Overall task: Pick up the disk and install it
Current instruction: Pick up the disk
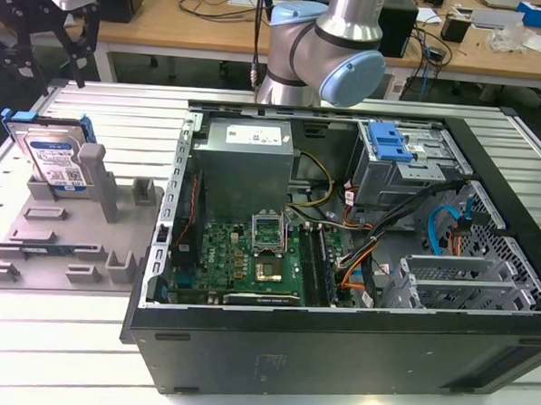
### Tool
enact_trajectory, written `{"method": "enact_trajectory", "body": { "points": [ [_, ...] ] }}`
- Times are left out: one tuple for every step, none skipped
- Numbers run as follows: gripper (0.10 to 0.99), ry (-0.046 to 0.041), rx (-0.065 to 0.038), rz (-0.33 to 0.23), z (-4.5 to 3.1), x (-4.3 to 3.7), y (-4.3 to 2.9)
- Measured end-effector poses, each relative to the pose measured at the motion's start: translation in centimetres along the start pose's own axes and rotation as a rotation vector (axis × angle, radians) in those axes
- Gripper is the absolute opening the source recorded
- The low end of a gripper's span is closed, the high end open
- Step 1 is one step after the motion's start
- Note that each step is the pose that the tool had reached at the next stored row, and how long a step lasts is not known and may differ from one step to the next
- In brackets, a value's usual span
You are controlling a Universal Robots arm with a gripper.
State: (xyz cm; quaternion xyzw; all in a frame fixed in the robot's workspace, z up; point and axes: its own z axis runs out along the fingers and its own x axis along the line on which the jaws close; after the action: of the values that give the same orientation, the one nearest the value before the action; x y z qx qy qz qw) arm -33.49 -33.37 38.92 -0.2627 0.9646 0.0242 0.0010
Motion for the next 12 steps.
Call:
{"method": "enact_trajectory", "body": {
  "points": [
    [0.482, 0.0010, 0.000, -0.022, 0.01, 0.00, 0.00],
    [0.482, 0.0019, -0.001, -0.041, 0.02, 0.00, 0.00],
    [0.482, 0.0034, -0.001, -0.073, 0.04, 0.00, 0.00],
    [0.482, 0.0045, -0.001, -0.097, 0.05, 0.00, 0.00],
    [0.482, 0.0053, -0.002, -0.114, 0.06, 0.00, 0.00],
    [0.482, 0.0067, -0.002, -0.144, 0.07, 0.00, 0.00],
    [0.482, 0.0079, -0.003, -0.169, 0.09, 0.00, 0.00],
    [0.482, 0.0088, -0.003, -0.189, 0.10, 0.00, -0.01],
    [0.482, 0.0106, -0.003, -0.229, 0.12, 0.00, -0.01],
    [0.482, 0.0117, -0.004, -0.252, 0.14, 0.00, -0.01],
    [0.482, 0.0126, -0.004, -0.272, 0.15, 0.00, -0.01],
    [0.482, 0.0139, -0.004, -0.299, 0.16, 0.00, -0.01]
  ]
}}
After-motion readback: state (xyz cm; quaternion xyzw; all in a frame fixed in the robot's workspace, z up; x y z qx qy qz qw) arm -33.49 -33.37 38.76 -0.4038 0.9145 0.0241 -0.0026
